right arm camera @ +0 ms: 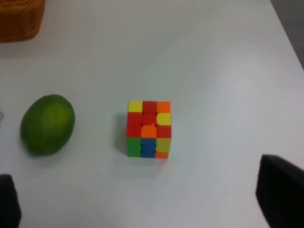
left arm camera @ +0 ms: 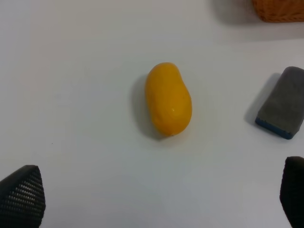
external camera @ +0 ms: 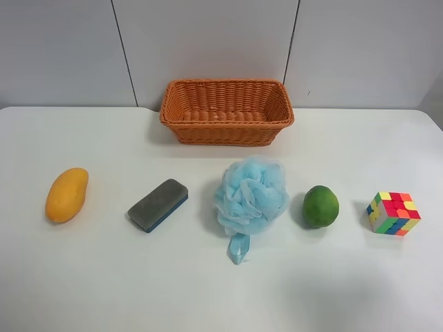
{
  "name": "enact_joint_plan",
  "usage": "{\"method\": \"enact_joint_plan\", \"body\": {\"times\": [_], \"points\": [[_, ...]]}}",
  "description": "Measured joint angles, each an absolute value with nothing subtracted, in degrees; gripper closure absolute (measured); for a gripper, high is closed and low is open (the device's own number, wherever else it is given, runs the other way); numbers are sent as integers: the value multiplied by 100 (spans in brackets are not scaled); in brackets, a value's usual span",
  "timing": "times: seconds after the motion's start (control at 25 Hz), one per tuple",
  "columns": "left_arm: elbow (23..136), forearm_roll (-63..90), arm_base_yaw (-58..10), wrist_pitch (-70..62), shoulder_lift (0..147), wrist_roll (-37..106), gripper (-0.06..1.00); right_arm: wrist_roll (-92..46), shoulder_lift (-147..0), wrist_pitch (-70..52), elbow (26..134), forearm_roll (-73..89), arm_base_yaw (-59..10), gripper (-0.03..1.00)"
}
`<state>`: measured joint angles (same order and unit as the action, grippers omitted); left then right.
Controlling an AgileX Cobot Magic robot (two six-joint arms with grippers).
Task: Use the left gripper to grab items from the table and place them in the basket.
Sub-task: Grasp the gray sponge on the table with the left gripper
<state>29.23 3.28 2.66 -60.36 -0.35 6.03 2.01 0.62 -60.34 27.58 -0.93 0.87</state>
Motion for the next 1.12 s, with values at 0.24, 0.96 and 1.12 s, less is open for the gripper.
{"method": "enact_joint_plan", "body": {"times": [0.24,0.96,1.12], "points": [[2923,328,266,-6036,-35,603,-5,201,62,-6034,2758,-93,87,-3],[2923,309,266,-6036,-35,566,-5,201,62,-6034,2758,-93,87,-3],[2923,177,266,-6036,281,501,-5,201,62,-6034,2758,-93,87,-3]]}}
